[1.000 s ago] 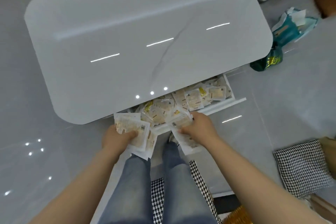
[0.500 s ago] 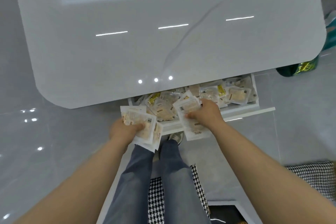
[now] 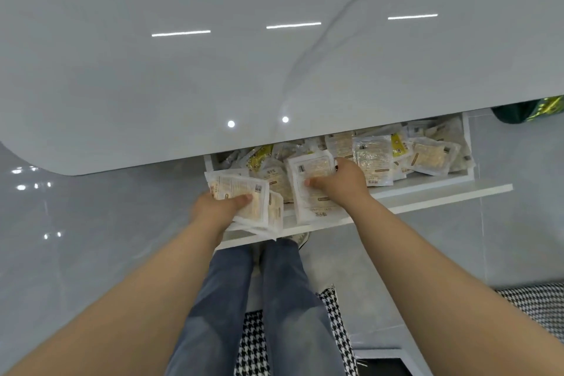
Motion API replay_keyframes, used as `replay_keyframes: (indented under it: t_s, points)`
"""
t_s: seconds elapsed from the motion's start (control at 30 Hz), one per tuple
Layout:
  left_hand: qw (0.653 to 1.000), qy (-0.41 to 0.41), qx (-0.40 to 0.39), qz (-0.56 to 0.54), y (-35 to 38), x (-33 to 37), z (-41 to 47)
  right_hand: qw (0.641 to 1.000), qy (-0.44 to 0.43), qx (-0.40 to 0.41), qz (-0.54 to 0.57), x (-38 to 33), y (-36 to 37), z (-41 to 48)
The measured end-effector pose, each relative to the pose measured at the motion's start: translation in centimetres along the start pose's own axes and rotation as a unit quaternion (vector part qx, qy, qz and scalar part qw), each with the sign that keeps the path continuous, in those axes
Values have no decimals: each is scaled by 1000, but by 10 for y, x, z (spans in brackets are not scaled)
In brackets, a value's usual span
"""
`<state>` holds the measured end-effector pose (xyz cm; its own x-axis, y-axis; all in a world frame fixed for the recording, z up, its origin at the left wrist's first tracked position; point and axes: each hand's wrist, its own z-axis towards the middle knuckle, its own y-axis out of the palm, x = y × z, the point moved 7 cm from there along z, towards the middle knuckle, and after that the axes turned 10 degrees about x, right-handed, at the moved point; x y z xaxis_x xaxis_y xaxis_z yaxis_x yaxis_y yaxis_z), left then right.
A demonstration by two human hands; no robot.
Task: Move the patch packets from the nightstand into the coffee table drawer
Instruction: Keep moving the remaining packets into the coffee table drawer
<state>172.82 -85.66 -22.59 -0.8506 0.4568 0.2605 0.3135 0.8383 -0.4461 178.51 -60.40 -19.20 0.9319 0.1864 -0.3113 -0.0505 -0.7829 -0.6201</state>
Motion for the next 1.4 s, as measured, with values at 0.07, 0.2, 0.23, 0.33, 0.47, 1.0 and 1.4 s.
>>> replay_keyframes:
  t_s: [0.07,0.2,0.23,0.33,0.47,1.0,1.4]
  points:
    - [1000,7,3,-1,6,-1,9,1000,-10,7,0,0,7,7]
    - [999,29,11,-18,16,2,24,999,-30,33,-21,1,16,19]
    - [999,34,18,-20,17,3,27,999,-30,36,-18,1,18,21]
    - [998,55,26,1,21,6,40,998,-36,43,3,2,23,26]
    - [998,49,-28,33,31,6,53,997,-47,60,5,-1,25,32]
    - [918,158,-120,343,49,12,20,986,-124,34,-110,-14,15,-6]
    - [844,286,-59,450,7,38,-17,938,-220,0,-269,-28,9,-42]
